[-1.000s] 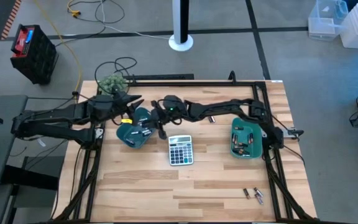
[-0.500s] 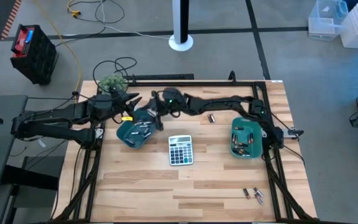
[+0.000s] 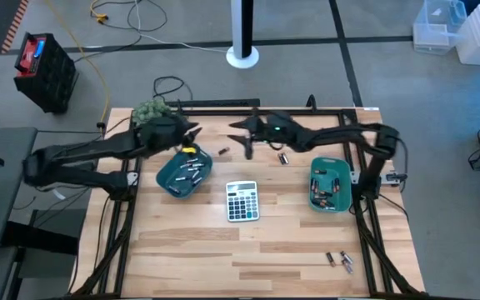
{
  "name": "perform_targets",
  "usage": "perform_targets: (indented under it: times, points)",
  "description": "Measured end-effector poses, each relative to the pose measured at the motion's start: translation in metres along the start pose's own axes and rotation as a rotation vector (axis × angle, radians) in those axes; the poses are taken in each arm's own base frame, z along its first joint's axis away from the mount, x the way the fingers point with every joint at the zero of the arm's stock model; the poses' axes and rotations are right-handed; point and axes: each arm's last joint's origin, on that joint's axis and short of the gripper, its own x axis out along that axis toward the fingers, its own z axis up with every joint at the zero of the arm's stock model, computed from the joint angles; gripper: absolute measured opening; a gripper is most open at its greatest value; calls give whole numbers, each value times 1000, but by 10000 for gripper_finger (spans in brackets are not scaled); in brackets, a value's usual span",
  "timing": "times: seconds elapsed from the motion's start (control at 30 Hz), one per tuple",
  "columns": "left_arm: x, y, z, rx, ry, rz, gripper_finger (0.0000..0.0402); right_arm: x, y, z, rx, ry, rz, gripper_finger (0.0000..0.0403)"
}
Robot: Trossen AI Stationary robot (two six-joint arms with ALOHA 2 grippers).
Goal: Sort batteries
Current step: Put the brown/black battery into the green bin
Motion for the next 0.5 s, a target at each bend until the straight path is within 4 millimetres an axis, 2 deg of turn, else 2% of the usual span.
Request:
perform_targets:
  times: [0.13,0.33,0.5]
  points:
    - [34,3,0,-12,14,-84,83,-42,1,14,-22,-34,-46,199]
    - [81,1,-5,-13,66,-213,83,-112,9,32,-88,-115,-226,198]
    - [125,-14,1,24,103,-309,83,-149,15,34,-77,-145,-287,198]
